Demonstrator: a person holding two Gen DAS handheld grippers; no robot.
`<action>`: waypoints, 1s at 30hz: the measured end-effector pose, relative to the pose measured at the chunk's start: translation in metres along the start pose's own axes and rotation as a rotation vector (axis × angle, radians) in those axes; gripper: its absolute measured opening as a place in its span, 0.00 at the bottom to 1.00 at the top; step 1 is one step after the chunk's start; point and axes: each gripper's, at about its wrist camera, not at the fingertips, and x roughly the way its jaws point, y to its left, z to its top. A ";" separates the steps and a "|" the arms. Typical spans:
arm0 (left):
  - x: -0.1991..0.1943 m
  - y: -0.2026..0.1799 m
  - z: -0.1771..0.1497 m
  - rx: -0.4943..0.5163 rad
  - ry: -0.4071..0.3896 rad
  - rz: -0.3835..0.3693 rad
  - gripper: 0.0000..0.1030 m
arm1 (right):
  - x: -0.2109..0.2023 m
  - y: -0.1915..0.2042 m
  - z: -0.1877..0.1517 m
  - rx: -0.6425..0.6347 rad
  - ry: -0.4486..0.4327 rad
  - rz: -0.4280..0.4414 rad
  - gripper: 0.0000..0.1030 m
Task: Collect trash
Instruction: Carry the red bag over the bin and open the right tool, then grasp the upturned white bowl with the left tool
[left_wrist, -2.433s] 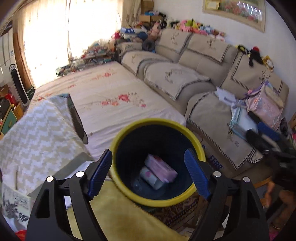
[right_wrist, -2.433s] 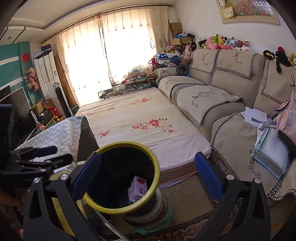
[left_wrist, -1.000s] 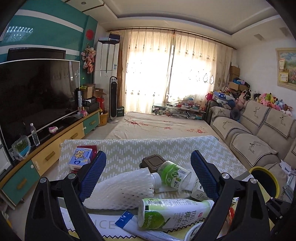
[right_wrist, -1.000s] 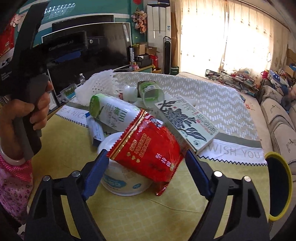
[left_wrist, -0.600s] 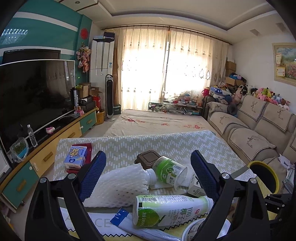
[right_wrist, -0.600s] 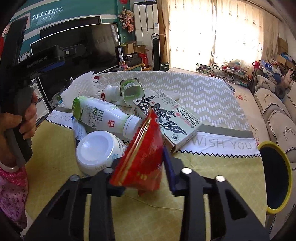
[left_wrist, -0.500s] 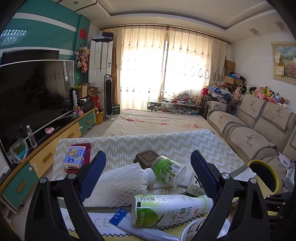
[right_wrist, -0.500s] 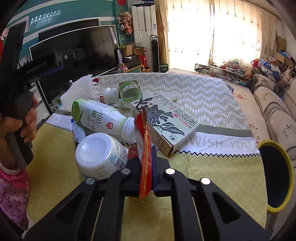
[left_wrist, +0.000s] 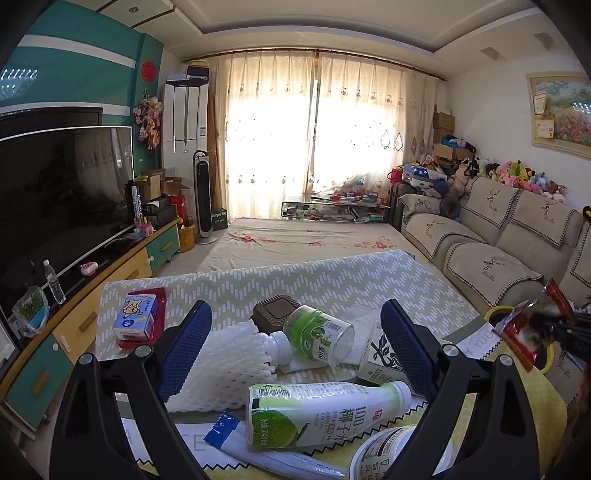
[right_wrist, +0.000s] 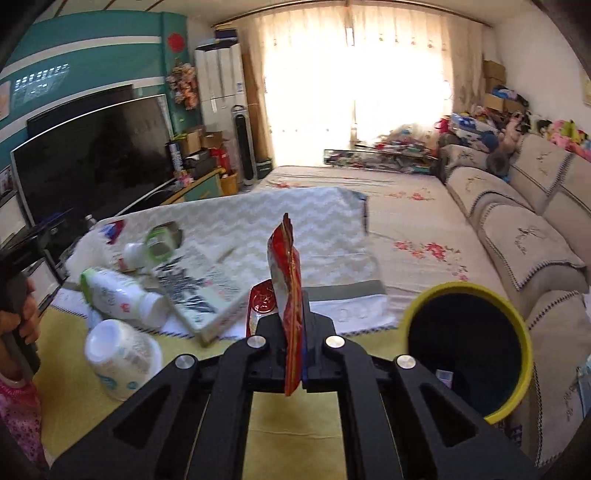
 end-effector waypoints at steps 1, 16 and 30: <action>0.000 0.000 0.000 0.001 0.001 -0.005 0.89 | 0.001 -0.017 0.000 0.023 -0.001 -0.048 0.03; 0.008 -0.009 -0.005 0.028 0.033 -0.032 0.89 | 0.075 -0.171 -0.032 0.173 0.191 -0.418 0.07; 0.009 -0.017 -0.009 0.054 0.039 -0.062 0.90 | 0.054 -0.172 -0.024 0.258 0.038 -0.410 0.55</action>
